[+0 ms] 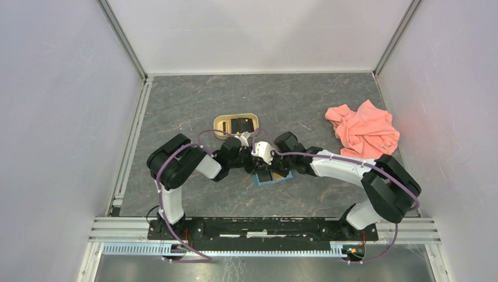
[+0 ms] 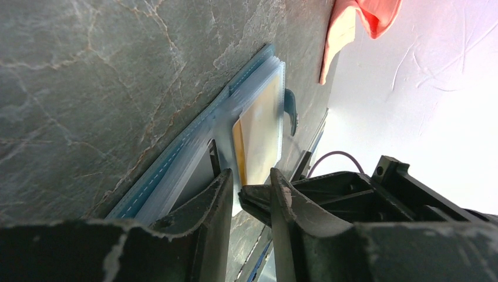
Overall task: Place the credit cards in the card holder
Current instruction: Insert the credit card into the card holder.
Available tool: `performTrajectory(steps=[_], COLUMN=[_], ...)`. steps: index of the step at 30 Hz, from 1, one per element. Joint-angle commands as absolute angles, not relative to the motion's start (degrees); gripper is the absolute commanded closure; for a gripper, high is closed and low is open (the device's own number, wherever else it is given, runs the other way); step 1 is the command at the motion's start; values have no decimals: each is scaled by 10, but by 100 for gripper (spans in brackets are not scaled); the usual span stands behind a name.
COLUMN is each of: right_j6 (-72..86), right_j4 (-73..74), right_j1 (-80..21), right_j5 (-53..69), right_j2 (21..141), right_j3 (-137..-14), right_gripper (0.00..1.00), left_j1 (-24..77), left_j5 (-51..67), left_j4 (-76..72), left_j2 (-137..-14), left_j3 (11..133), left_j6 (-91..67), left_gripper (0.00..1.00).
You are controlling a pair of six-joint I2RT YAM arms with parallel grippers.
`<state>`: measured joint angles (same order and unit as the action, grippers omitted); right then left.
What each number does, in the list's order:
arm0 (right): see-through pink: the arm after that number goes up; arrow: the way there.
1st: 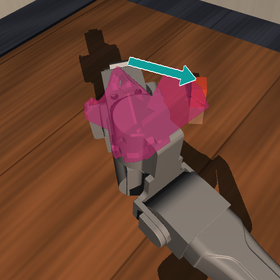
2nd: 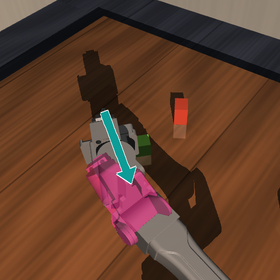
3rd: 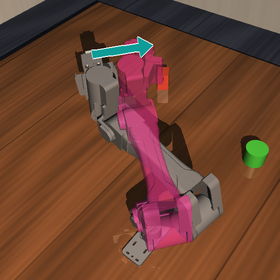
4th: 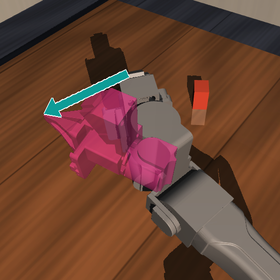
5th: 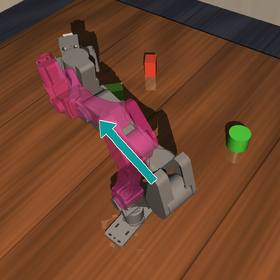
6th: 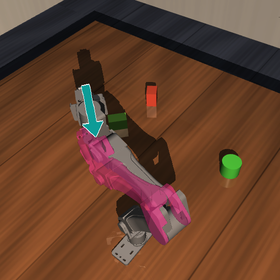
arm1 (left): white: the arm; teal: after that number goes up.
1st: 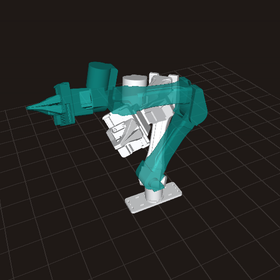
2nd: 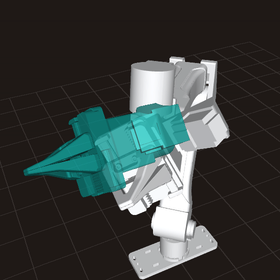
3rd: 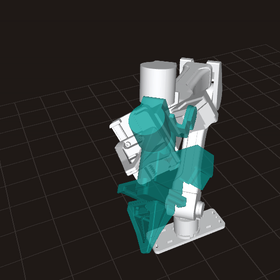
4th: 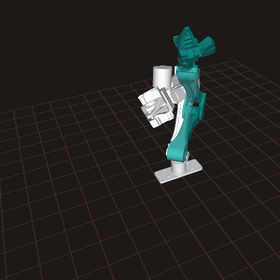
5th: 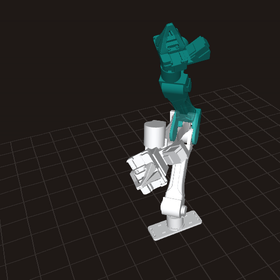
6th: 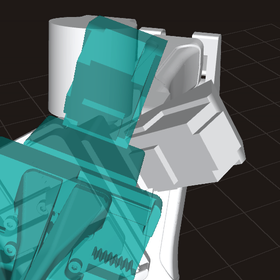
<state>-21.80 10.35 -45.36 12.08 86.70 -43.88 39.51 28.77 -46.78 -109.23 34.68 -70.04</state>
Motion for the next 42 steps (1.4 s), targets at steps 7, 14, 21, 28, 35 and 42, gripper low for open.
performTrajectory(steps=[7, 14, 21, 28, 35, 42], right_j6=[-274, -274, -271, -273, -269, -268], right_j4=[152, 178, 188, 200, 197, 197], right_j1=[-330, -267, -264, -264, -264, -265], right_j5=[384, 418, 397, 374, 367, 367], right_j2=[787, 820, 859, 882, 879, 882], right_j3=[-450, -456, -466, -475, -475, -477], right_gripper=[79, 87, 90, 90, 91, 90], left_j1=[395, 396, 397, 397, 400, 408], left_j5=[270, 265, 270, 266, 254, 252], left_j4=[-420, -397, -424, -414, -363, -353], left_j2=[-1056, -1047, -1060, -1060, -1066, -1079], left_j3=[349, 356, 352, 353, 367, 386], left_j6=[-665, -656, -669, -665, -640, -637], left_gripper=[63, 70, 89, 98, 98, 98])
